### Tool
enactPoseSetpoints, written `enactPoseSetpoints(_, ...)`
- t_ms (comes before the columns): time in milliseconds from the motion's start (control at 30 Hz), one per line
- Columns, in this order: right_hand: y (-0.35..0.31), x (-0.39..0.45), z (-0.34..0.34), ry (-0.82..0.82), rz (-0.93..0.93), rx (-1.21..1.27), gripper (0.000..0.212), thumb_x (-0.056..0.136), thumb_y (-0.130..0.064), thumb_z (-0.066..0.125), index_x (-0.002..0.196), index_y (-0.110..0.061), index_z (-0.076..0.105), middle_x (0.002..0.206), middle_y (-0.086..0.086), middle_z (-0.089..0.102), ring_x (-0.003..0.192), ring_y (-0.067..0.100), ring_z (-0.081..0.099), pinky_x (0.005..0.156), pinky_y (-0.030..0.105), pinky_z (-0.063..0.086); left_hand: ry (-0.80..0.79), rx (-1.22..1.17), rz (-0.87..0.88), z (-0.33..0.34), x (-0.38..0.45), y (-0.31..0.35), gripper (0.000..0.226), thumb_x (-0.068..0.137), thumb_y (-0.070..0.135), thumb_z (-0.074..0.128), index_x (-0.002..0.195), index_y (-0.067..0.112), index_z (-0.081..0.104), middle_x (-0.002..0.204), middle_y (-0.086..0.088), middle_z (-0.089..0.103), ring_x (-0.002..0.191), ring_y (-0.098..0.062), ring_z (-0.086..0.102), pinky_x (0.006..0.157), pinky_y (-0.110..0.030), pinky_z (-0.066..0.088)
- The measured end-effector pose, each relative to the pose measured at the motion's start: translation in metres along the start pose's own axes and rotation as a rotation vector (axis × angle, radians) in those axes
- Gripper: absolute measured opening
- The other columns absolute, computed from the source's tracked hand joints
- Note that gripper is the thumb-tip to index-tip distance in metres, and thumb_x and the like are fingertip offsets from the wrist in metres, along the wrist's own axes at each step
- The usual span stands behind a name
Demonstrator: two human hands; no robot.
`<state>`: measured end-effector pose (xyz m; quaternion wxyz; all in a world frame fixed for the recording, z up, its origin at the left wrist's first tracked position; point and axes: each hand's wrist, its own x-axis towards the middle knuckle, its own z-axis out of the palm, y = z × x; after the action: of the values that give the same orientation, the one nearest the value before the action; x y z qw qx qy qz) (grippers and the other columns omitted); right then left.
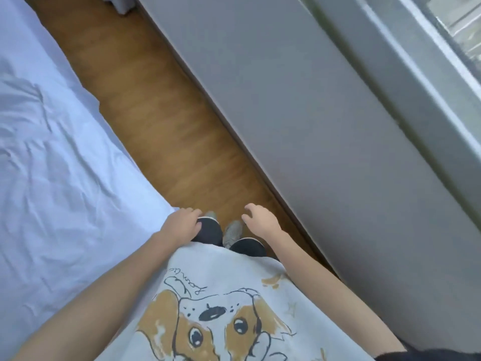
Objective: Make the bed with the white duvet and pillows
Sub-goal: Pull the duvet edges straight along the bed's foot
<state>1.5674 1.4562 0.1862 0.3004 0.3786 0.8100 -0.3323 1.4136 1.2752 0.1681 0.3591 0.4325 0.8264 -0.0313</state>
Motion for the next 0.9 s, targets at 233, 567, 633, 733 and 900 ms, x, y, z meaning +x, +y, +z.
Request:
enactPoseSetpoints(233, -0.06, 0.093, -0.076, -0.154, -0.088, -0.159, 0.046, 0.101, -0.039, 0.044, 0.143, -0.021, 0.041, 0.145, 0.002, 0.047, 0.13, 0.022, 0.048, 0.105, 0.034, 0.04, -0.027, -0.14, -0.19, -0.044, 0.055, -0.041, 0.033, 0.096, 0.029, 0.04, 0.123, 0.016, 0.055, 0.114, -0.005, 0.059, 0.107, -0.024, 0.053, 0.086, -0.038, 0.047)
enactPoseSetpoints(567, -0.249, 0.246, -0.19, -0.191, -0.194, -0.363, 0.045, 0.101, -0.037, 0.042, 0.143, -0.018, 0.041, 0.144, 0.003, 0.049, 0.128, 0.024, 0.049, 0.104, 0.034, 0.041, 0.163, -0.481, -0.407, -0.193, 0.174, -0.173, 0.039, 0.098, 0.028, 0.041, 0.135, 0.018, 0.049, 0.131, -0.004, 0.056, 0.119, -0.024, 0.05, 0.092, -0.036, 0.045)
enactPoseSetpoints(633, -0.297, 0.276, -0.206, -0.198, -0.236, -0.398, 0.045, 0.101, -0.036, 0.042, 0.142, -0.018, 0.042, 0.142, 0.003, 0.051, 0.125, 0.024, 0.051, 0.102, 0.035, 0.043, 0.18, -0.463, -0.415, -0.223, 0.186, -0.203, 0.041, 0.099, 0.029, 0.04, 0.137, 0.018, 0.047, 0.133, -0.003, 0.055, 0.121, -0.024, 0.049, 0.093, -0.036, 0.044)
enactPoseSetpoints(733, -0.364, 0.307, -0.223, -0.217, -0.33, -0.442, 0.044, 0.1, -0.034, 0.042, 0.141, -0.017, 0.043, 0.138, 0.005, 0.053, 0.122, 0.025, 0.052, 0.095, 0.032, 0.042, 0.196, -0.497, -0.474, -0.26, 0.192, -0.243, 0.041, 0.098, 0.029, 0.04, 0.136, 0.017, 0.048, 0.132, -0.004, 0.055, 0.119, -0.025, 0.051, 0.092, -0.037, 0.045)
enactPoseSetpoints(900, -0.474, 0.382, -0.235, -0.323, -0.434, -0.63, 0.041, 0.099, -0.034, 0.043, 0.135, -0.016, 0.049, 0.132, 0.006, 0.058, 0.116, 0.027, 0.054, 0.084, 0.031, 0.042, 0.23, -0.629, -0.635, -0.294, 0.213, -0.306, 0.041, 0.098, 0.029, 0.041, 0.137, 0.017, 0.048, 0.132, -0.005, 0.054, 0.121, -0.024, 0.05, 0.094, -0.035, 0.044)
